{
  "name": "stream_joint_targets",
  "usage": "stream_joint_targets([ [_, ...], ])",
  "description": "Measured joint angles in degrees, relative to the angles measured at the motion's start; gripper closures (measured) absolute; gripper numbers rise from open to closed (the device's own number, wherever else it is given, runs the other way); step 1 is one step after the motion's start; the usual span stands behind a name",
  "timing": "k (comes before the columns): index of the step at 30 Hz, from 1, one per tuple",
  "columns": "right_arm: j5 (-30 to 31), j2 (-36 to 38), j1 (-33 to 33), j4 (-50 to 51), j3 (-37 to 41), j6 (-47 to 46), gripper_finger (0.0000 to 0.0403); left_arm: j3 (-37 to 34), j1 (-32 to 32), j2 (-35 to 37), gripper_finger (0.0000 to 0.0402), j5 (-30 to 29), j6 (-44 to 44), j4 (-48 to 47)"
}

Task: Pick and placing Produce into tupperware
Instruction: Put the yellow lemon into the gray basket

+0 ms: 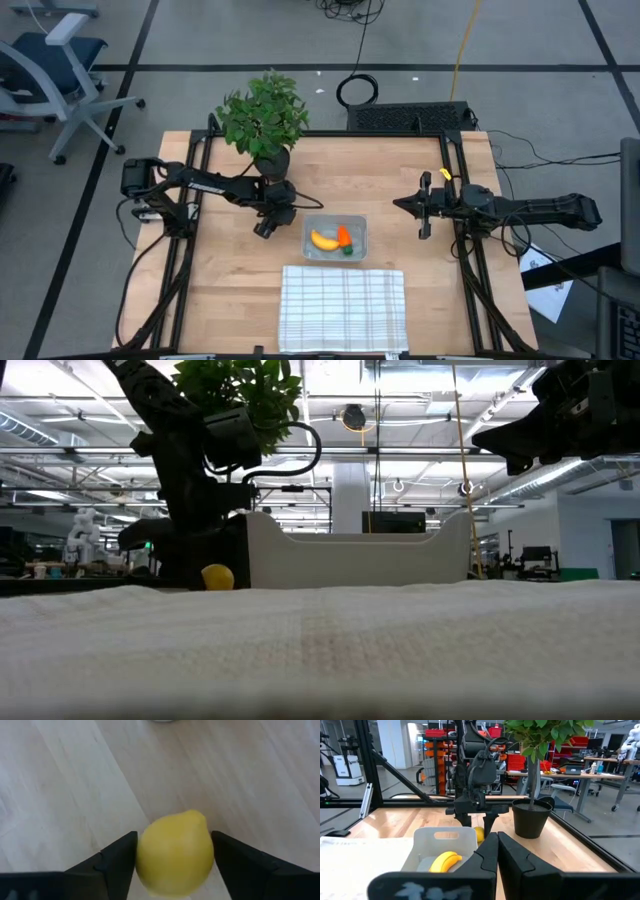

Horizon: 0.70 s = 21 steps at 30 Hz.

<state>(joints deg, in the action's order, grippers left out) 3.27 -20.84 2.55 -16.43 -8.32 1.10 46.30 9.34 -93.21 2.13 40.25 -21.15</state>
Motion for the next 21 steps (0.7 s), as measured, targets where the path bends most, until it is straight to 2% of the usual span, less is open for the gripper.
stream_joint_targets([
  [8,0.00,0.00,0.00,0.00,0.00,0.00,0.0403,-0.02,0.02,0.00,0.0211,-0.71,-0.28,-0.02],
  [11,0.00,0.00,0.00,0.00,0.00,0.00,0.0403,-0.02,0.00,0.00,0.0211,-1.12,-0.49,0.00],
  [17,-0.02,0.00,-0.02,0.00,0.00,0.00,0.0403,-0.04,-0.54,0.31,0.0183,-1.51,-0.90,-0.20],
  [21,-0.02,0.02,0.00,0.02,0.00,0.00,0.0403,-0.02,-1.17,2.44,0.0196,-1.46,-0.98,-0.47],
])
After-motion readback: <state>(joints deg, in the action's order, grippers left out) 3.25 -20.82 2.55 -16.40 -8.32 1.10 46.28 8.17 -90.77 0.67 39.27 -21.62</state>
